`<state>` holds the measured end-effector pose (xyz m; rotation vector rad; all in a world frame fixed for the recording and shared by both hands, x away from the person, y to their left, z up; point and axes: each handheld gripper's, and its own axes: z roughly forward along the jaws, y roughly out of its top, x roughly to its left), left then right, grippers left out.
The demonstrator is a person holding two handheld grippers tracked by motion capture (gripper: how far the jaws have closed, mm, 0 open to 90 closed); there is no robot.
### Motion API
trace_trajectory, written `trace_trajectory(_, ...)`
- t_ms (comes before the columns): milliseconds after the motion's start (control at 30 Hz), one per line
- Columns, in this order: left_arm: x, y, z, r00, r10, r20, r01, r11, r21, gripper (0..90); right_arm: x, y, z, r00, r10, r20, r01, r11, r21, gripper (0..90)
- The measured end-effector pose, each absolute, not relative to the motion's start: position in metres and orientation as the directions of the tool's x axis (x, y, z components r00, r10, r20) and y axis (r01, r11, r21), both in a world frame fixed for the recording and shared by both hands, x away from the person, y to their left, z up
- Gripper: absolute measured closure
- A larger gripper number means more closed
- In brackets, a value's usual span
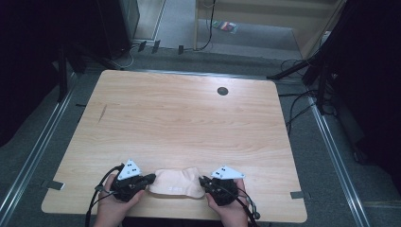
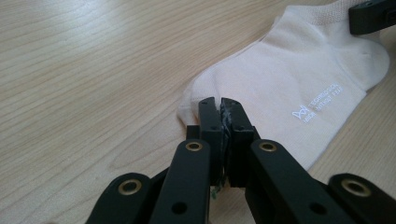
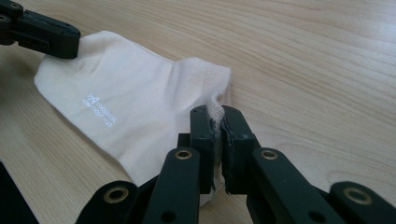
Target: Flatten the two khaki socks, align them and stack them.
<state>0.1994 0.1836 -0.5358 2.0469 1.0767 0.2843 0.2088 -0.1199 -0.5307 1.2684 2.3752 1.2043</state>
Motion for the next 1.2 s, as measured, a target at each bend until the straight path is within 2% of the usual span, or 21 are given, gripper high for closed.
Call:
trace_trajectory(67,0.2,0.184,-0.537,0.612,0.775,-0.155,0.598,-0.325,0.733,88.7,0.209,-0.12,-0.532,-0.617,0.763,0.192,0.606,0.305,0.734,83.6)
trace_trajectory(100,0.2,0.185,-0.538,0.601,0.783,-0.163,0.597,-0.304,0.743,80.8,0.209,-0.12,-0.534,-0.622,0.758,0.197,0.604,0.303,0.737,72.8)
trace_trajectory(167,0.2,0.187,-0.539,0.583,0.792,-0.18,0.597,-0.267,0.756,62.4,0.21,-0.121,-0.533,-0.62,0.761,0.189,0.592,0.297,0.749,57.6)
trace_trajectory(200,0.2,0.187,-0.539,0.583,0.792,-0.18,0.597,-0.267,0.756,54.8,0.21,-0.121,-0.533,-0.62,0.761,0.189,0.592,0.297,0.749,57.6)
trace_trajectory(233,0.201,0.188,-0.539,0.573,0.796,-0.194,0.597,-0.243,0.765,54.8,0.21,-0.122,-0.532,-0.625,0.756,0.193,0.587,0.292,0.755,50.7)
trace_trajectory(267,0.201,0.189,-0.538,0.57,0.796,-0.203,0.596,-0.23,0.77,41.1,0.211,-0.125,-0.53,-0.616,0.761,0.205,0.583,0.264,0.768,39.6)
trace_trajectory(300,0.202,0.192,-0.538,0.555,0.801,-0.227,0.595,-0.191,0.781,34.9,0.212,-0.127,-0.528,-0.612,0.76,0.216,0.584,0.251,0.772,33.8)
trace_trajectory(333,0.202,0.192,-0.538,0.555,0.801,-0.227,0.595,-0.191,0.781,29.8,0.212,-0.127,-0.528,-0.612,0.76,0.216,0.584,0.251,0.772,33.8)
trace_trajectory(367,0.203,0.193,-0.537,0.546,0.804,-0.235,0.593,-0.173,0.786,29.8,0.212,-0.129,-0.527,-0.602,0.767,0.221,0.587,0.237,0.774,28.3)
trace_trajectory(400,0.203,0.194,-0.536,0.546,0.804,-0.237,0.589,-0.166,0.791,22.7,0.213,-0.131,-0.526,-0.59,0.779,0.21,0.581,0.229,0.781,22.7)
trace_trajectory(500,0.202,0.2,-0.533,0.539,0.806,-0.246,0.568,-0.132,0.812,18.3,0.215,-0.138,-0.522,-0.574,0.789,0.218,0.569,0.193,0.8,14.8)
trace_trajectory(733,0.205,0.212,-0.534,0.518,0.818,-0.252,0.56,-0.101,0.822,15.3,0.218,-0.15,-0.519,-0.564,0.792,0.232,0.552,0.153,0.82,14.0)
trace_trajectory(1067,0.211,0.236,-0.536,0.47,0.843,-0.262,0.563,-0.058,0.824,14.1,0.225,-0.178,-0.518,-0.505,0.833,0.227,0.549,0.108,0.829,14.0)
trace_trajectory(1200,0.215,0.252,-0.537,0.44,0.867,-0.235,0.552,-0.054,0.832,14.0,0.229,-0.192,-0.518,-0.474,0.853,0.219,0.552,0.094,0.829,14.1)
